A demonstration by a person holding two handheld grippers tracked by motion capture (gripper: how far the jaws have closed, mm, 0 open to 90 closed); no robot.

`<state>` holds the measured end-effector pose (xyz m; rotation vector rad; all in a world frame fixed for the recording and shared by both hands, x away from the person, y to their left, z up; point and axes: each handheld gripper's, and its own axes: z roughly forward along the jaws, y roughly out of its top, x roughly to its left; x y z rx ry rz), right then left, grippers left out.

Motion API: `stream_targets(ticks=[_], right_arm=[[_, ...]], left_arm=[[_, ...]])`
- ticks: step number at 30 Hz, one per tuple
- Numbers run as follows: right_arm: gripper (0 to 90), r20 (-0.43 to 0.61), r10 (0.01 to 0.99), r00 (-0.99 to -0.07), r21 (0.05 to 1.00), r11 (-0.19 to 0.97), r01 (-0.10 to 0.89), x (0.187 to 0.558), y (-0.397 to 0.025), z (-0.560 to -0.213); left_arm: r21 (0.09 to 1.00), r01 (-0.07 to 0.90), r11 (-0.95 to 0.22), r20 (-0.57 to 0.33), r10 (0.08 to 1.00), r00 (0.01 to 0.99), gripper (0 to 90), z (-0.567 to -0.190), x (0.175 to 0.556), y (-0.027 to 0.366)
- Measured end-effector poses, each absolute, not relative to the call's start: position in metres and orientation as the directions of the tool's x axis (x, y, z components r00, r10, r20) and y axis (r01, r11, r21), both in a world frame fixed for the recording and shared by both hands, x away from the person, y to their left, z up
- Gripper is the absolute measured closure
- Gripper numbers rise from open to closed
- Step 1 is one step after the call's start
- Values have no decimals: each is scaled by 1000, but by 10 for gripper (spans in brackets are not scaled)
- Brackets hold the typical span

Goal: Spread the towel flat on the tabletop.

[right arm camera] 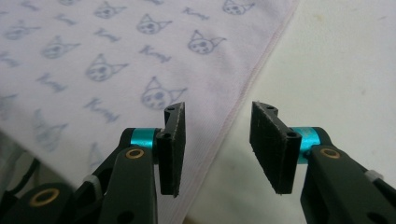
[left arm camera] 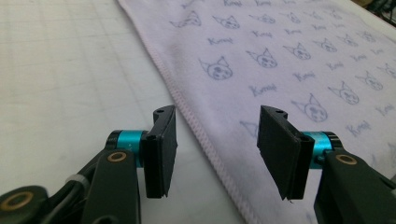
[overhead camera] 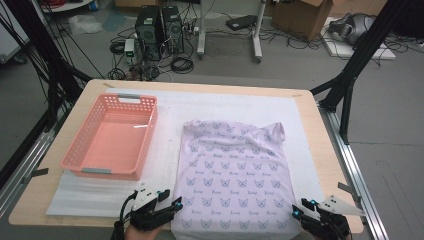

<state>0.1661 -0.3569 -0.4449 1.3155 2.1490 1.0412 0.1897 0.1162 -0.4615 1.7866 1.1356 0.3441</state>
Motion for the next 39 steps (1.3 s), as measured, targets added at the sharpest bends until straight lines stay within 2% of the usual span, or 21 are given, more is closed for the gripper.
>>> stream_targets(ticks=[2,3,4,5,6,10,12,18,20,22,23,25,27,32,36,38,39], right_arm=[[586,32,879,-475,760,287,583,173,-354,-448],[616,26,878,-478,755,296,584,175,-352,-450],[738,37,874,-484,761,290,581,176,-351,-450],[839,58,863,-502,762,287,581,176,-350,-450],[861,52,858,-511,764,295,574,175,-349,-450],[873,49,847,-529,762,310,568,162,-352,-448],[873,63,838,-542,764,310,567,151,-356,-447],[870,84,812,-577,751,330,572,123,-364,-444],[843,91,813,-575,746,327,580,122,-364,-444],[691,96,828,-553,765,294,573,125,-365,-441],[671,107,837,-536,777,266,570,128,-365,-440],[616,99,850,-517,795,245,555,134,-364,-437],[606,75,862,-501,806,244,540,143,-361,-437],[608,55,883,-466,783,252,569,170,-352,-444],[667,47,886,-461,762,267,590,181,-348,-450],[745,59,885,-462,765,257,590,182,-350,-450],[812,71,880,-469,764,255,593,183,-351,-450]], left_arm=[[842,520,-148,-187,822,537,493,-462,188,109],[851,494,-181,-125,843,524,545,-463,184,105],[858,467,-215,-70,851,521,661,-464,182,104],[852,483,-200,-98,847,523,766,-463,181,104],[844,503,-187,-118,849,515,868,-462,179,105],[837,510,-197,-129,835,536,872,-460,161,112],[833,525,-173,-168,826,538,872,-461,152,118],[836,517,-185,-181,796,577,860,-460,130,122],[849,494,-185,-169,792,586,797,-459,130,123],[859,489,-149,-192,794,578,645,-457,134,125],[865,483,-135,-195,797,572,595,-456,138,126],[872,475,-117,-197,805,560,550,-455,146,128],[871,479,-109,-204,807,554,530,-456,156,130],[846,520,-122,-235,790,567,504,-459,178,123],[844,507,-179,-209,759,616,507,-463,185,111],[852,478,-212,-153,772,616,546,-464,183,107],[858,451,-246,-95,786,611,632,-465,181,106]])
